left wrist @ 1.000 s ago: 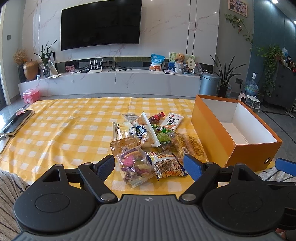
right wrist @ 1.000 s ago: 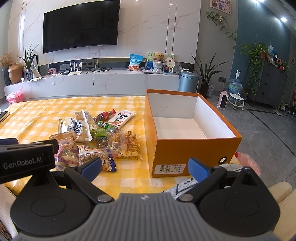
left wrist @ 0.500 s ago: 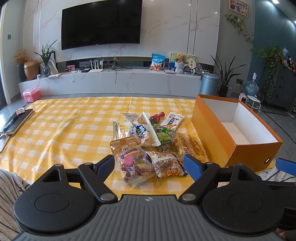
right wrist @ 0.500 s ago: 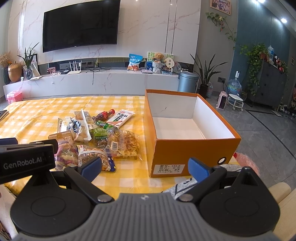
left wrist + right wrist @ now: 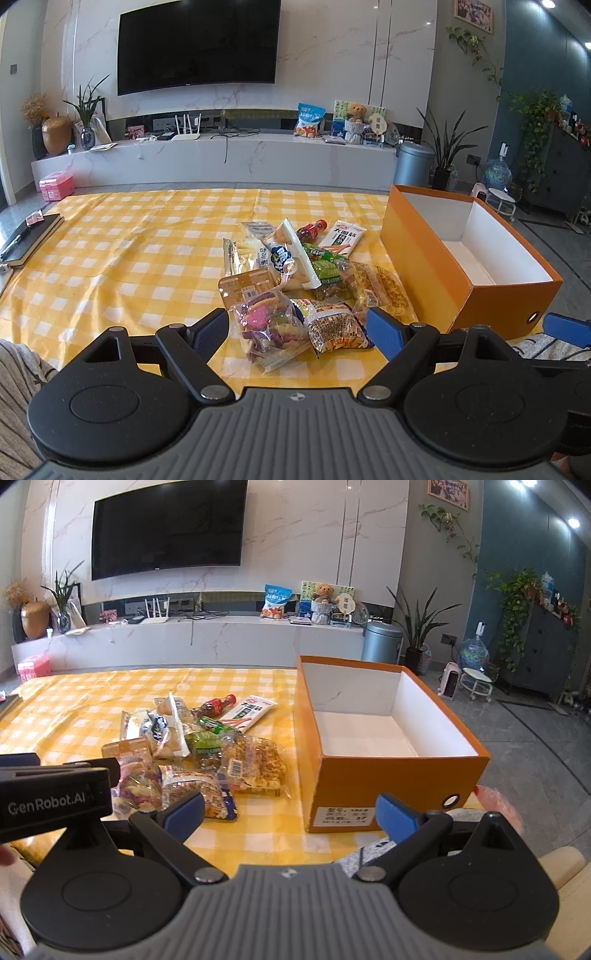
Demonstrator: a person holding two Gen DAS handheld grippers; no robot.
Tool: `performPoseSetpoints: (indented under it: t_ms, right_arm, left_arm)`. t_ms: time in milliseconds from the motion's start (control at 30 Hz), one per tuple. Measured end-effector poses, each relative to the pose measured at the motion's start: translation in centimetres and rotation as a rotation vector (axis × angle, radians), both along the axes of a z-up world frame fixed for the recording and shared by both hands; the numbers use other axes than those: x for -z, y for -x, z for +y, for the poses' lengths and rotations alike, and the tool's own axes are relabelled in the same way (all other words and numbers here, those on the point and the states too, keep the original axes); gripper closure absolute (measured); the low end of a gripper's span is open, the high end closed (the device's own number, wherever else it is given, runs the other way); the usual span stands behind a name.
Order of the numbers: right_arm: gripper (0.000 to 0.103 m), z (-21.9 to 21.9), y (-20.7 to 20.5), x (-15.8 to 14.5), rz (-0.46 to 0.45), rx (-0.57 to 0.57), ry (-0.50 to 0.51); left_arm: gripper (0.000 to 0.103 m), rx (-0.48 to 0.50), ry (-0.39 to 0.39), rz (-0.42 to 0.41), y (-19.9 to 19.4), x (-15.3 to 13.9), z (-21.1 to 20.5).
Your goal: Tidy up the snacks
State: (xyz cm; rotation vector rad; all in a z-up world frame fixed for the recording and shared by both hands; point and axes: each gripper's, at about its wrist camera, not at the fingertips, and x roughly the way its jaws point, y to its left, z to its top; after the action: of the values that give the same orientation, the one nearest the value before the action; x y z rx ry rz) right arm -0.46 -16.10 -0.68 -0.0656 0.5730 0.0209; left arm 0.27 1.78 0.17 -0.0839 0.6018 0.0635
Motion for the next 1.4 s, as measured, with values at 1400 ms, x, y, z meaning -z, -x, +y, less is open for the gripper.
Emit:
performPoseSetpoints:
  t_ms: [1400]
  right_arm:
    - [0.029, 9.7, -12.2, 9.2, 0.152, -0.896, 0.67]
  left_arm:
    - [0.004, -0.053, 0.192, 0.286, -6.5, 7.7, 9.1]
